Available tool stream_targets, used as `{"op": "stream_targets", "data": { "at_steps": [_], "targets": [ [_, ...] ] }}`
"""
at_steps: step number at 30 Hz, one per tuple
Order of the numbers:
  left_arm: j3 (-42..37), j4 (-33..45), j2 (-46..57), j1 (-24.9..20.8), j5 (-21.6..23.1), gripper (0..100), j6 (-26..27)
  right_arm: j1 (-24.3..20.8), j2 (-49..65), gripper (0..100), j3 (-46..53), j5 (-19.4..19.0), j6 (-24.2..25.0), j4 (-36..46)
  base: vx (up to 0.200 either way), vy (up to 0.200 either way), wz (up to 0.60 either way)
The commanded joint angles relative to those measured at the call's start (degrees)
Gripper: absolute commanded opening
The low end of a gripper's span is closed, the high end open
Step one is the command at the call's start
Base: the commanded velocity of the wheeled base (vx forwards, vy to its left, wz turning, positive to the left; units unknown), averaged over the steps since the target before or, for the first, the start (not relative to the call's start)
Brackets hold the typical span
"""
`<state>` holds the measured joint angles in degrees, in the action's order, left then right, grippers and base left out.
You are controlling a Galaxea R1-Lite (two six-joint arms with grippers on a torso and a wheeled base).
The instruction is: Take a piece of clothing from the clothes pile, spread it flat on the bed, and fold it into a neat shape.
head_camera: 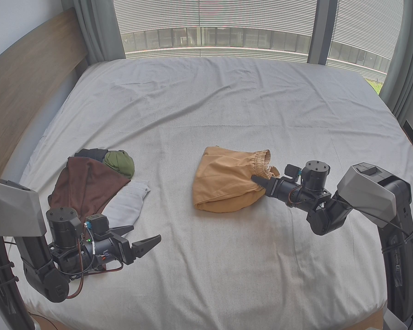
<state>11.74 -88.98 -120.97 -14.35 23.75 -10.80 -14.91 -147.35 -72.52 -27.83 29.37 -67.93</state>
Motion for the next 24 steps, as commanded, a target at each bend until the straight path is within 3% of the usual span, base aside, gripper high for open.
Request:
{"op": "stream_targets", "data": {
  "at_steps": [1, 16, 17, 24],
  "targets": [
    [0.0, -0.1, -0.1, -0.1, 0.0, 100, 0.0, 0.5, -1.0, 0, 2.0, 0.1, -0.5, -0.9, 0.0, 0.0, 0.0],
    [-0.1, -0.1, 0.1, -0.1, 0.0, 100, 0.0, 0.8, -2.7, 0, 2.6, 0.8, -0.6, -2.7, 0.0, 0.0, 0.0],
    [-0.2, -0.1, 0.1, -0.1, 0.0, 100, 0.0, 0.8, -2.5, 100, 3.4, 1.1, -0.6, -3.9, 0.0, 0.0, 0.0],
    [-0.1, -0.1, -0.1, -0.1, 0.0, 100, 0.0, 4.4, 5.9, 100, 12.9, 1.5, -3.4, -6.1, 0.0, 0.0, 0.0]
  ]
}}
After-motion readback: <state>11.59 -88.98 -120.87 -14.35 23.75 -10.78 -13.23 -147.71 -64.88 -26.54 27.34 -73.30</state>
